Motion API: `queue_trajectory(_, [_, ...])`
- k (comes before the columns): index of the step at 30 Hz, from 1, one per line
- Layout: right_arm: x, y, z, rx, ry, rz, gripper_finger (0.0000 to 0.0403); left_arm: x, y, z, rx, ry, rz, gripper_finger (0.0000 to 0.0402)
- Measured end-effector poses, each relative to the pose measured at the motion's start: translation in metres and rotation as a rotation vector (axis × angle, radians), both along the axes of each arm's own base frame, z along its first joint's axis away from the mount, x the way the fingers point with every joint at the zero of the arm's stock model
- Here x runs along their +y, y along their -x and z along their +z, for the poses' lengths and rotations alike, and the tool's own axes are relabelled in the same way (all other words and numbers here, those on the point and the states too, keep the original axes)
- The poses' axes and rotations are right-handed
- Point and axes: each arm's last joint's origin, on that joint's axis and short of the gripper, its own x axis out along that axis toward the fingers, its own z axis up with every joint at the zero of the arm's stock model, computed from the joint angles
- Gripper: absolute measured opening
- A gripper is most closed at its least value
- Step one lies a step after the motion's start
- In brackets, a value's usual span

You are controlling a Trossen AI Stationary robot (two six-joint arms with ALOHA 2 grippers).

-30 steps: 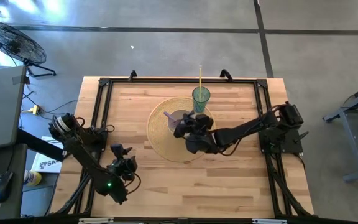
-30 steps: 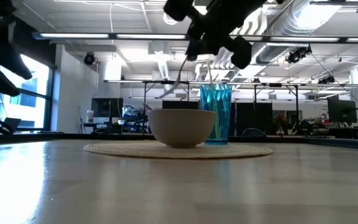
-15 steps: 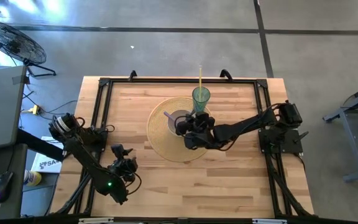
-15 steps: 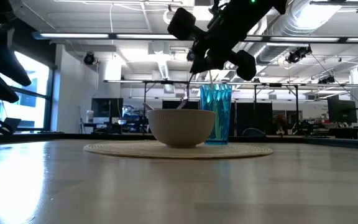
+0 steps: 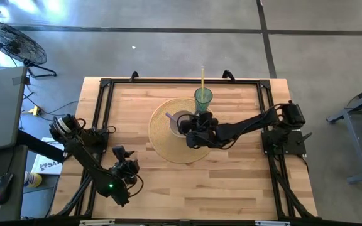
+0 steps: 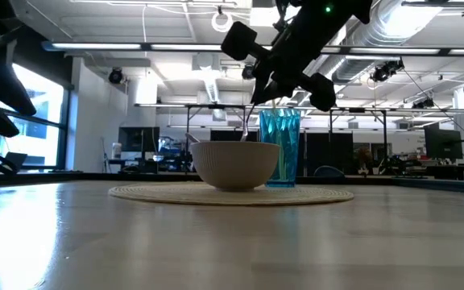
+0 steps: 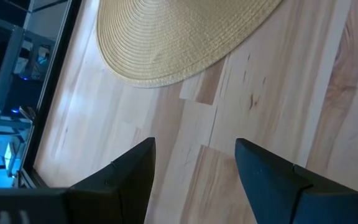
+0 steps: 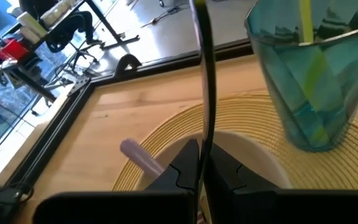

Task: Pick & Place Utensil
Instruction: Put the blue fork into the white bowl to the right of the purple spoon

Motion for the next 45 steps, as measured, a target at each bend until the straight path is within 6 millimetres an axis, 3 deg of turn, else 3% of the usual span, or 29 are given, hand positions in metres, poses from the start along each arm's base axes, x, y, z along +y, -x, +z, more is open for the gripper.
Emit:
queue_trajectory(10, [0.0, 0.003, 0.003, 0.006, 0.013, -0.01, 0.0003, -0.002, -0.001, -0.002, 0.012, 0.046, 0.016, 0.0215])
queue_trajectory(20, [0.012, 0.026, 0.038, 0.017, 0.094, 0.012, 0.0002, -0.004, -0.002, -0.002, 0.004, 0.069, 0.019, 0.0215])
queue_trajectory(33, [0.018, 0.038, 0.045, 0.082, 0.122, 0.035, 0.0001, -0.004, -0.002, -0.003, -0.002, 0.076, 0.021, 0.0215])
queue_trajectory(40, [0.016, 0.077, 0.085, 0.092, 0.14, 0.055, 0.0001, -0.004, -0.002, -0.003, 0.004, 0.081, 0.024, 0.0215])
queue_trajectory(45, [0.023, 0.1, 0.101, 0.07, 0.144, 0.095, 0.0001, -0.004, -0.002, -0.003, 0.003, 0.08, 0.023, 0.0215])
